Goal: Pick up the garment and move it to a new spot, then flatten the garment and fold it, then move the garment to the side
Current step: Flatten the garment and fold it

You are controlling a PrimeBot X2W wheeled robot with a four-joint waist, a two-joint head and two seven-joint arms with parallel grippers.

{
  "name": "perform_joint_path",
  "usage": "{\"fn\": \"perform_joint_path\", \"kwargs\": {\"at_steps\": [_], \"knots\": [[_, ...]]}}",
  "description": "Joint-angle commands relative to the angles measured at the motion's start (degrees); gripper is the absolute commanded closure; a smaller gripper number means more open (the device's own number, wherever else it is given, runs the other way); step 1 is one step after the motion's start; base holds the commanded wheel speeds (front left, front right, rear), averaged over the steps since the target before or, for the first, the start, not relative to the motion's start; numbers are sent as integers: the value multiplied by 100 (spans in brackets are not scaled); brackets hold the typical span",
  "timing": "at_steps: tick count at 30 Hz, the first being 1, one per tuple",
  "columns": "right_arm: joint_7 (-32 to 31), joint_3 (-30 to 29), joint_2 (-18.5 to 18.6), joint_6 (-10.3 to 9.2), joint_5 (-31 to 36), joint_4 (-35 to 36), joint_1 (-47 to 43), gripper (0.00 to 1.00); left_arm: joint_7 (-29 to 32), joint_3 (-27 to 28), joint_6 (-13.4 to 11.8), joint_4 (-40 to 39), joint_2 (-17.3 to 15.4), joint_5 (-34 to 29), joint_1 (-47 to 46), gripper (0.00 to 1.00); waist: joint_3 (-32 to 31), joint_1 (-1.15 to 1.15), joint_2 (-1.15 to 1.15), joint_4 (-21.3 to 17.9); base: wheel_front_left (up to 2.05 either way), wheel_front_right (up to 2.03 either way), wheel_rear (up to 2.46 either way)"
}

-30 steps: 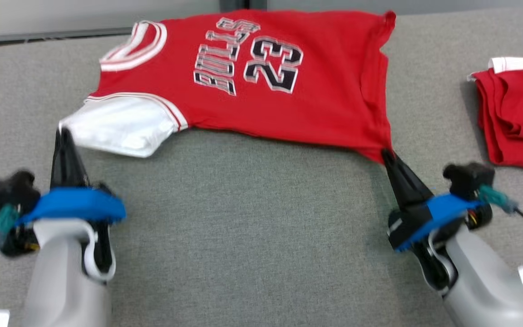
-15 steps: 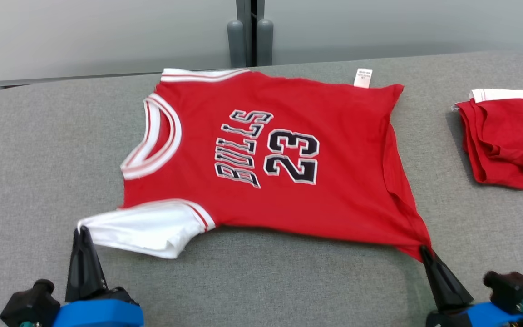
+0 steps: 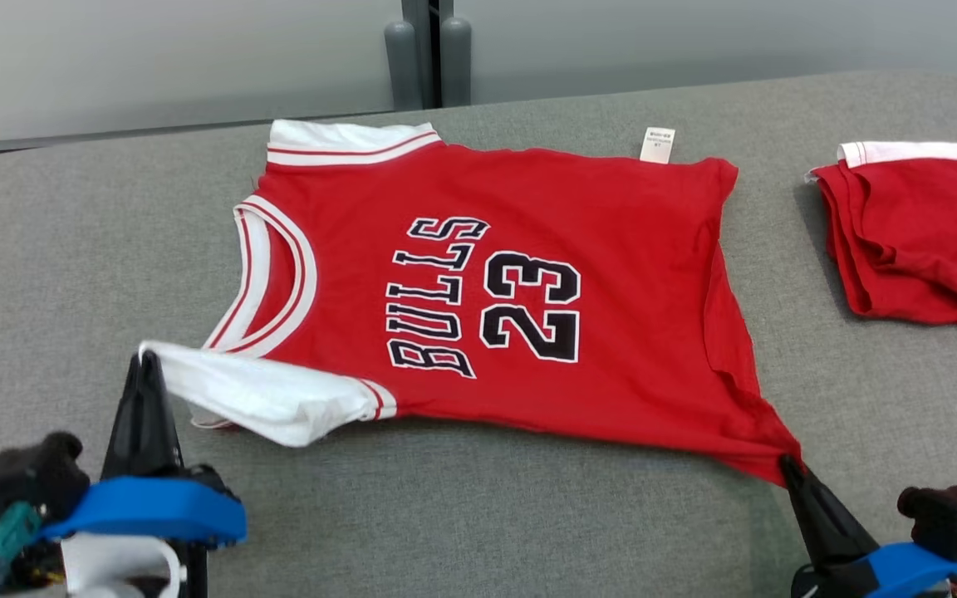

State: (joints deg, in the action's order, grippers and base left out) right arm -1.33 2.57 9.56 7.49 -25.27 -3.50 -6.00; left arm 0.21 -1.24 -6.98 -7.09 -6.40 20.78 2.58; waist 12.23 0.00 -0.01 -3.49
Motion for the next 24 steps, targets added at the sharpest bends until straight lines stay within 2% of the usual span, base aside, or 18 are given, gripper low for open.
{"fn": "perform_joint_path", "kwargs": {"at_steps": [1,8,13,14,15,16,17,20,24], "knots": [[-75,-64,-28,0,29,40,219,100,85,-3,81,163,-114,28,-409,100,127,0,1,17,0,0,0],[-368,-30,39,0,-84,-241,1021,100,439,-172,471,1265,-433,72,-1966,100,589,0,1,-68,0,0,0],[-163,176,144,0,-159,-568,1598,100,512,-356,717,2050,-519,42,-2680,100,787,0,1,-149,0,0,0],[-78,227,167,0,-153,-636,1695,74,514,-383,768,2210,-523,56,-2770,100,814,0,1,-167,0,0,0],[17,295,179,0,-163,-704,1779,17,470,-410,815,2339,-519,73,-2863,74,833,0,1,-183,0,0,0],[165,341,199,0,-141,-738,1858,0,429,-451,882,2446,-509,82,-2931,8,855,0,1,-194,0,0,0],[309,394,225,0,-94,-793,1920,0,331,-469,925,2545,-492,88,-2985,0,867,0,1,-198,0,0,0],[916,474,304,0,150,-866,2040,0,-30,-541,977,2737,-473,-6,-3010,0,871,0,1,-193,0,0,0],[1495,388,359,0,618,-779,2023,0,-814,-616,882,2731,-458,-279,-2851,0,778,0,1,-165,0,0,0]]}}
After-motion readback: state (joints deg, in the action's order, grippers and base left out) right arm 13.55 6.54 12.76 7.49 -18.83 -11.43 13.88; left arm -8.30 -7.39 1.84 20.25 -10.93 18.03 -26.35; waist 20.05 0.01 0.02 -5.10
